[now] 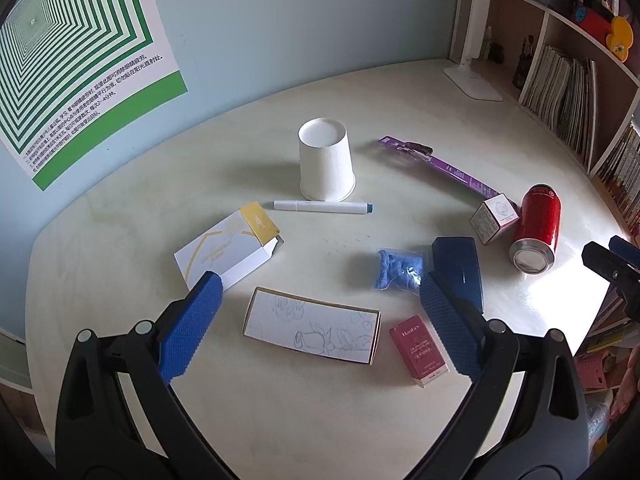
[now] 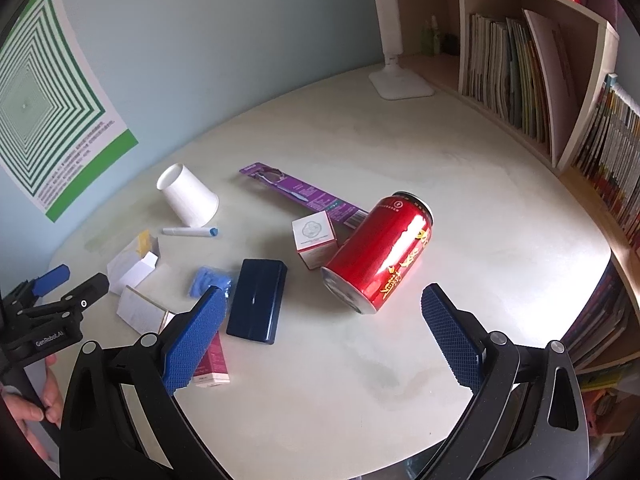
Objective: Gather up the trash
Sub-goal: 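Grasp the white paper cup with the left tool while the right tool grasps the red can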
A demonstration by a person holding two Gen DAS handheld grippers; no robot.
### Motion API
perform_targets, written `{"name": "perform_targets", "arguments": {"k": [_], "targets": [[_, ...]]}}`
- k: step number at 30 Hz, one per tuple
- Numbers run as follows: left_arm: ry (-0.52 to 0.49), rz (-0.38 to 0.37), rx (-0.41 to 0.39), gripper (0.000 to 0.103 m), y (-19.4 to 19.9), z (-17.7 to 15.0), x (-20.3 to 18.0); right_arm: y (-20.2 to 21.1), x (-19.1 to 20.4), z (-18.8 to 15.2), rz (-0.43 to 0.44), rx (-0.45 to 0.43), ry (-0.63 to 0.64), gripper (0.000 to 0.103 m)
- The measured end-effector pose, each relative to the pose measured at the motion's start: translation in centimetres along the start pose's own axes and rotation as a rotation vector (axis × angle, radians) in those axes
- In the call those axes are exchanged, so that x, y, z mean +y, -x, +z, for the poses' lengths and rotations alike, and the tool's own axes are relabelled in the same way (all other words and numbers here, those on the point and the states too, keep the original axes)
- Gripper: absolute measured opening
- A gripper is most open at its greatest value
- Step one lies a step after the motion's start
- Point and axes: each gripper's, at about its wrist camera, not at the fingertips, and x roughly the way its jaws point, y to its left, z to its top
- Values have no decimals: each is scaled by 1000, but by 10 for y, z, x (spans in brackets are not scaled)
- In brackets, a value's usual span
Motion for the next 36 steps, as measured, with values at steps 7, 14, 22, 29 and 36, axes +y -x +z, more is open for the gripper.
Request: {"name": "perform_targets", "arguments": {"k": [7, 14, 22, 29, 36], "targets": [[-35, 42, 6, 96, -26, 15, 2, -25, -10, 6, -20, 47, -56, 97], [-40, 50, 41, 96, -70, 37, 15, -57, -26, 14, -23, 107, -164, 97], [-87, 47, 44, 96, -118, 70, 10, -89, -35, 24, -56, 164, -216, 97], [-123, 50, 32, 96, -152, 98, 3, -114, -46, 26, -81, 212, -284, 95], [-149, 32, 22, 66, -166, 107, -4, -117, -54, 24, -74, 246, -297, 77]]}}
